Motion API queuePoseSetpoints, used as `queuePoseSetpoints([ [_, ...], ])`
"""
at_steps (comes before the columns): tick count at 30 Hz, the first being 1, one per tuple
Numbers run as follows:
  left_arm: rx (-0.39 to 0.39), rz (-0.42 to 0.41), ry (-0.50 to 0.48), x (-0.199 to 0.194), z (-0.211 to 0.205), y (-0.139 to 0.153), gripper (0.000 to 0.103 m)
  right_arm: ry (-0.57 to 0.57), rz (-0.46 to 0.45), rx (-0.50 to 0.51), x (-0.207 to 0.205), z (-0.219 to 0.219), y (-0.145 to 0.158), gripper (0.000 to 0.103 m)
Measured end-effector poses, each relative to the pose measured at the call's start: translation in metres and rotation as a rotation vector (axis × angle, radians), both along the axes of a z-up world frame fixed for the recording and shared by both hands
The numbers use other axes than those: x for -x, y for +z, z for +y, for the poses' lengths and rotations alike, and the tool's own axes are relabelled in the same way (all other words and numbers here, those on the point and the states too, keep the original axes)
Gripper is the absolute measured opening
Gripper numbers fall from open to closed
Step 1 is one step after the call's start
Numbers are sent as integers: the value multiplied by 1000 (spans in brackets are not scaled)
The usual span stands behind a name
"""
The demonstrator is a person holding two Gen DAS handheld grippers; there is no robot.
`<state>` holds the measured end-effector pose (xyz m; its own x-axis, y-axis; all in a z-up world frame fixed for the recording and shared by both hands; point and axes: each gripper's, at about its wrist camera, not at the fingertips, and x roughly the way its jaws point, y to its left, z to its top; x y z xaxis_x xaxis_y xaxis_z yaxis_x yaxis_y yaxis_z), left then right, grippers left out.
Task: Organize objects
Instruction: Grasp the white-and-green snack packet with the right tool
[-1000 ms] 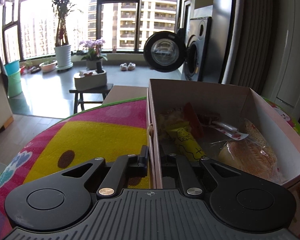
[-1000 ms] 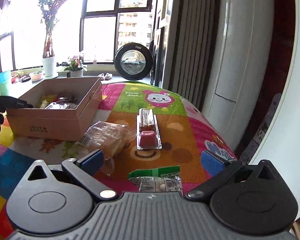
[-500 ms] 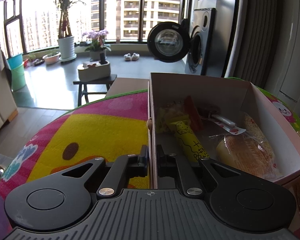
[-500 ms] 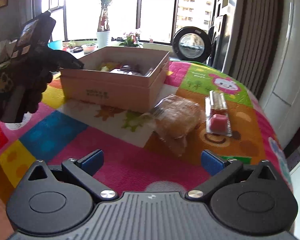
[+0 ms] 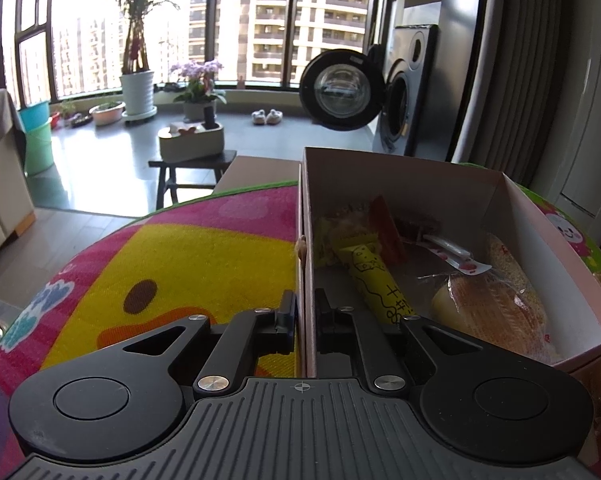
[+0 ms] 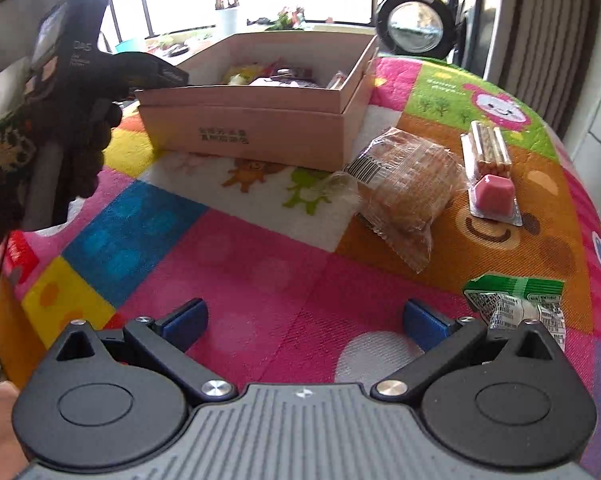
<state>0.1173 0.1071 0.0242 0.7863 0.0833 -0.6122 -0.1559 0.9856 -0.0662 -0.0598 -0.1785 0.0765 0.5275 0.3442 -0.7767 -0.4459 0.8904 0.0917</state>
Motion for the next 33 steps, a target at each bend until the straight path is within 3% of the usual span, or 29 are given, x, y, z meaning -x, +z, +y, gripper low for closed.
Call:
queuePoseSetpoints([
  [3,-3,2,-15,1,1,0,11,-72,-70,-126,17,-33,31,103],
  [6,10,3,-7,0,2,1,11,-238,-193,-42,27,-52,45,103],
  [11,14,5,-11,1,3,1,11,-451,-86,125,-1,-58,8,103],
  [15,3,8,-21,2,2,2,11,-444,-83,115,-3,-57,-3,101],
  [21,0,8,-18,1,0,2,11,-435,-87,86,0,-57,-4,90],
  [25,-7,8,-14,2,0,2,11,-436,-99,79,-3,-60,-4,79],
  [27,-7,8,-13,2,0,2,11,-439,-107,82,-3,-61,-3,68],
  [28,-7,8,-12,2,0,2,11,-438,-111,85,-2,-62,-2,57],
  [33,0,6,-14,2,1,1,11,-396,-101,107,5,-62,5,53],
])
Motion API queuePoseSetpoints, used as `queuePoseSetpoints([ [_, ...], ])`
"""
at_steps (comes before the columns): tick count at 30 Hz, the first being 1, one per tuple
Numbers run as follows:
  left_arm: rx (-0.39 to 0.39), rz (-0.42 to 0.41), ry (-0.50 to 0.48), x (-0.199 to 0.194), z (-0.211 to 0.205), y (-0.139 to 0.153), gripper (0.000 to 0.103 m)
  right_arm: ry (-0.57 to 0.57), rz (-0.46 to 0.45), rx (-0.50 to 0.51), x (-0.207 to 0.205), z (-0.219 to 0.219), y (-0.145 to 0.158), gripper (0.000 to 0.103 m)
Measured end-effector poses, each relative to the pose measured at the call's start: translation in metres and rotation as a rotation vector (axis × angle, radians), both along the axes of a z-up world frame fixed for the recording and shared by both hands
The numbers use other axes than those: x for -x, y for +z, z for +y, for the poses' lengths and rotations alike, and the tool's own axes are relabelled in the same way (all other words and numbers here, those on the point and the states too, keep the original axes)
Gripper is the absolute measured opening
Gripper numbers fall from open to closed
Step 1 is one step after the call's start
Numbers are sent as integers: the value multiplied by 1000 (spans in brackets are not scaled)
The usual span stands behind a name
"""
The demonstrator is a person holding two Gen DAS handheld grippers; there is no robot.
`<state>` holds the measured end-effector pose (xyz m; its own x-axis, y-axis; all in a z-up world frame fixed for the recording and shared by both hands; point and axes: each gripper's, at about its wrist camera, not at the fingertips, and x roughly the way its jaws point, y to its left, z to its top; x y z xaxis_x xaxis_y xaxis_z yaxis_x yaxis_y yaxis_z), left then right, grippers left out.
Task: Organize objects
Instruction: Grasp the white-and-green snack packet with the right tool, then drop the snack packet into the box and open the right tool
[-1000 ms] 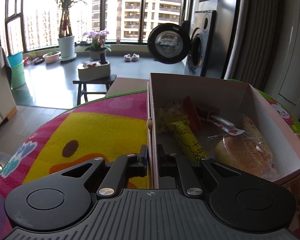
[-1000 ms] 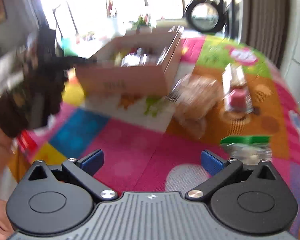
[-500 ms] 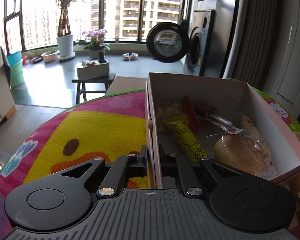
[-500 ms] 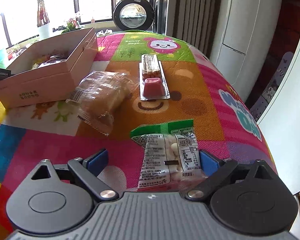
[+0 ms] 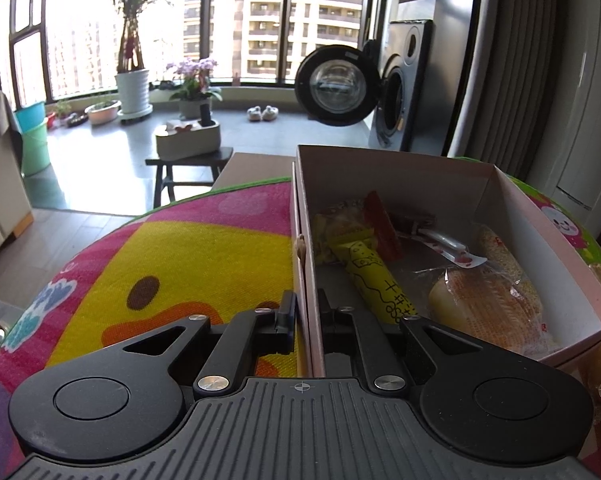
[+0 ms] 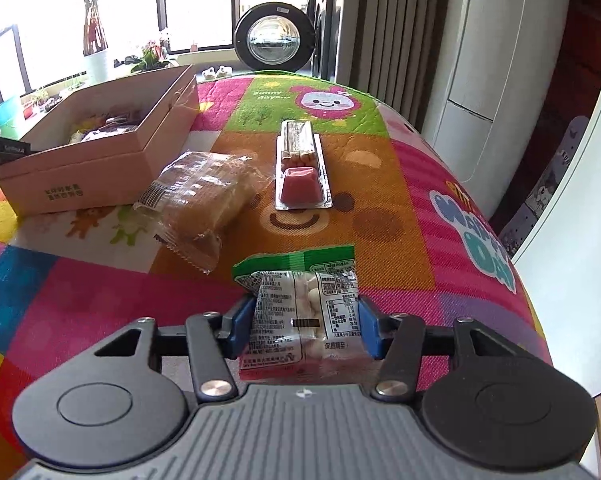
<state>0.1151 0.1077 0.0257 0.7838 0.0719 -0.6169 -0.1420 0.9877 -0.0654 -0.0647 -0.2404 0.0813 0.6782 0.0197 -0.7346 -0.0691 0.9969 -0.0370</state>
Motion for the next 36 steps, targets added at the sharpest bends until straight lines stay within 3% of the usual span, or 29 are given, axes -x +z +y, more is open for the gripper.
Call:
queuePoseSetpoints([
  [4,10,-1,-1,1,1,0,12,63,41,3,9,6,8,52],
  [7,17,-3,-4,1,1,0,12,121,58,-59,12,11,23,52],
  [12,29,-9,-13,1,2,-1,13,215,-84,-162,-9,26,90,52],
  [15,36,-11,-12,2,2,-1,13,277,-155,-244,-45,44,129,52],
  [18,37,-10,-15,2,2,-1,13,318,-171,-307,-91,70,145,52],
  [21,39,-8,-18,2,3,-1,14,346,-98,-354,-139,107,132,52],
  [26,44,-6,-20,2,3,0,14,356,27,-341,-195,172,85,52],
  [36,44,-6,-22,2,4,1,15,342,38,-339,-240,226,44,57],
])
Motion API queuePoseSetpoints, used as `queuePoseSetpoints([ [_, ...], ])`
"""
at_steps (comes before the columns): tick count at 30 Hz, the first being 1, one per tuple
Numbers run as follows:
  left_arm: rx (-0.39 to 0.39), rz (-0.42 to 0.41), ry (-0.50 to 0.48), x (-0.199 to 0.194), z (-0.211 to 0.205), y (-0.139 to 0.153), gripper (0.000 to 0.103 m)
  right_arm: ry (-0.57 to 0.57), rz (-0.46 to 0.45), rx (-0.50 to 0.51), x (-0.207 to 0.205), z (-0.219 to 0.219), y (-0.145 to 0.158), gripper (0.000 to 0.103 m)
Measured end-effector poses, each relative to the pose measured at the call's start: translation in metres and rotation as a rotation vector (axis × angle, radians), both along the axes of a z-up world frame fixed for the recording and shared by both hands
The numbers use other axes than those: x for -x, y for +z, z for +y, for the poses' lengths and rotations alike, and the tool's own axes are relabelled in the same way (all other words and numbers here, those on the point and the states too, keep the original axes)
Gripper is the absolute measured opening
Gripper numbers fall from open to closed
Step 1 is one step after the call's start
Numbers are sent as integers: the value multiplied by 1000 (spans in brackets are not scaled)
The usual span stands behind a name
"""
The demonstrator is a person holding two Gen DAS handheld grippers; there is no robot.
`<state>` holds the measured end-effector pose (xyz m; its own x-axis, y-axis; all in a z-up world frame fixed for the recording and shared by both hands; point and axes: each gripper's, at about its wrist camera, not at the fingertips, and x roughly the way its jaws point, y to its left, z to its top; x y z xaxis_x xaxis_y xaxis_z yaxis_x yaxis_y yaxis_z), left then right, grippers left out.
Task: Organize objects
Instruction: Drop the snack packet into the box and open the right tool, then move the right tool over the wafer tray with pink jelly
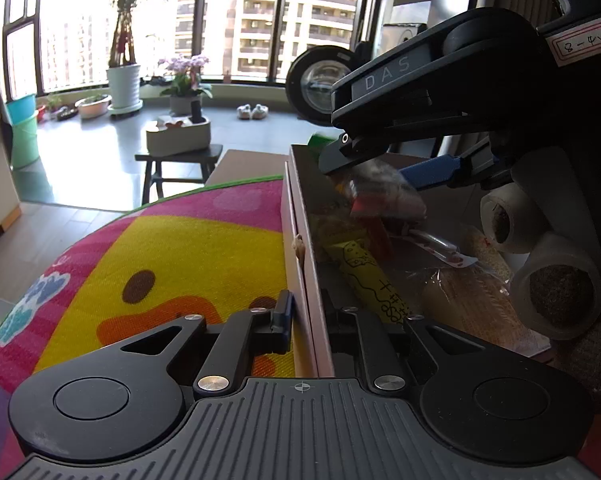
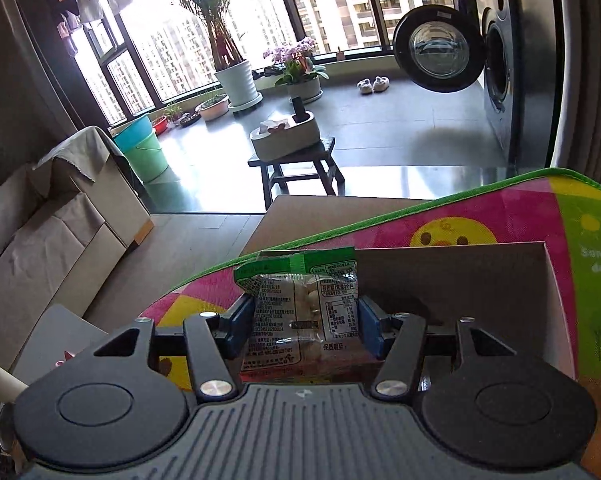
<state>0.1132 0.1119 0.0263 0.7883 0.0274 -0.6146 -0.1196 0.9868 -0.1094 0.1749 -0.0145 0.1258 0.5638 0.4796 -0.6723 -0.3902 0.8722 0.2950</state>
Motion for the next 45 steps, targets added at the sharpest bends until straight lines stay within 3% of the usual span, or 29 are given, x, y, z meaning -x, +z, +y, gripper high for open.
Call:
queuePoseSetpoints([
  [7,10,-2,6,-2,0,0,15,-35,-16,17,18,-30,7,60],
  [12,11,0,16,-1,0,0,14,-46,-86,87,43,-56,14,61],
  [17,8,2,19,0,-1,0,14,-59,-167,115,92,-114,15,73],
  [21,6,2,19,0,-1,0,14,-107,-191,216,133,-156,0,76],
  [22,5,3,19,0,-1,0,14,-120,-200,232,143,-165,-4,82],
  [24,7,6,20,1,0,0,14,-150,-180,257,157,-180,-9,83],
  [30,1,13,24,1,-1,1,13,-193,-102,181,179,-199,-25,83],
  [36,-12,19,21,3,-4,0,13,-218,-56,128,165,-192,-40,83],
  [41,-14,20,22,4,-5,0,13,-201,-68,143,166,-186,-37,72],
  [45,-14,20,21,4,-5,0,13,-203,-44,131,168,-192,-37,72],
])
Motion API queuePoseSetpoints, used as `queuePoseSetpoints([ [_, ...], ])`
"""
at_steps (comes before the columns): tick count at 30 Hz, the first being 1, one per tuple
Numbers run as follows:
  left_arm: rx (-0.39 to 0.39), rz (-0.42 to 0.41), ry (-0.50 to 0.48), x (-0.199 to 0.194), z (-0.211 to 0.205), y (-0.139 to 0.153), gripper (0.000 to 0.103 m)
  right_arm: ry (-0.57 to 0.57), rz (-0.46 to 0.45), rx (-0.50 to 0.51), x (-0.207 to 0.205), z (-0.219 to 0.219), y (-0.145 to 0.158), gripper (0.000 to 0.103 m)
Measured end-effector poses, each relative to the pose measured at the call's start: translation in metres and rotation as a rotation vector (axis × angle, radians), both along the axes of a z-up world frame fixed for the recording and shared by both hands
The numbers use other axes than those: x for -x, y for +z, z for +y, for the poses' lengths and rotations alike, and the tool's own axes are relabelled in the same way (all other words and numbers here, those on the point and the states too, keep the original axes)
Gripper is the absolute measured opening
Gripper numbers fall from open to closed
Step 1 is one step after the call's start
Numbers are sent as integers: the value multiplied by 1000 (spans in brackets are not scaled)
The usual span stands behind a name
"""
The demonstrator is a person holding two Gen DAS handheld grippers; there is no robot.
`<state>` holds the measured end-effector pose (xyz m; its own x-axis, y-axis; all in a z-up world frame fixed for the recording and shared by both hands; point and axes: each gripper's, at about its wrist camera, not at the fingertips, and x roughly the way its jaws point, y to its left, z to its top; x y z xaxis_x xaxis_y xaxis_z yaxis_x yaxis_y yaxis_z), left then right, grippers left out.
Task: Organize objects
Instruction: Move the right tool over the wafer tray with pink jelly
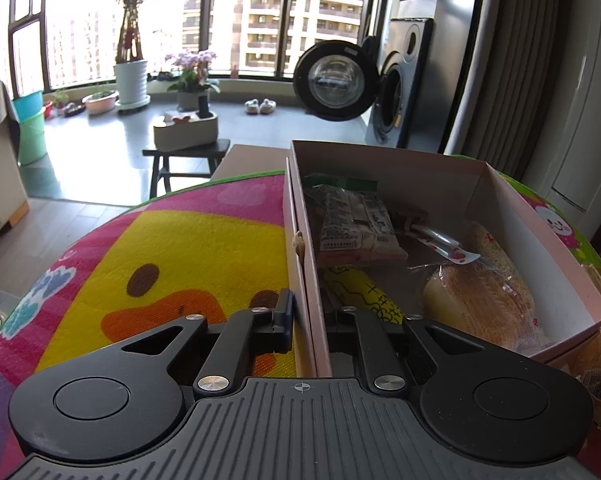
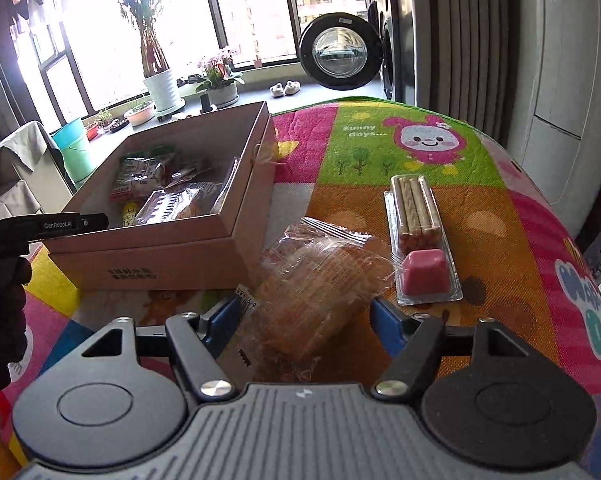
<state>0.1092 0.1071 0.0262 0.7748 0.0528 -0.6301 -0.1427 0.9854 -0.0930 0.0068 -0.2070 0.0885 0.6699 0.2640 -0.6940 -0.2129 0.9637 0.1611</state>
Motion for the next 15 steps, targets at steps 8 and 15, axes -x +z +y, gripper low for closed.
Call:
queuePoseSetpoints([
  [8,1,0,-3,1,0,1,14,-34,-107,54,4,-9,19,74],
  [15,0,0,-4,1,0,1,14,-151,-68,72,-53,-38,8,60],
])
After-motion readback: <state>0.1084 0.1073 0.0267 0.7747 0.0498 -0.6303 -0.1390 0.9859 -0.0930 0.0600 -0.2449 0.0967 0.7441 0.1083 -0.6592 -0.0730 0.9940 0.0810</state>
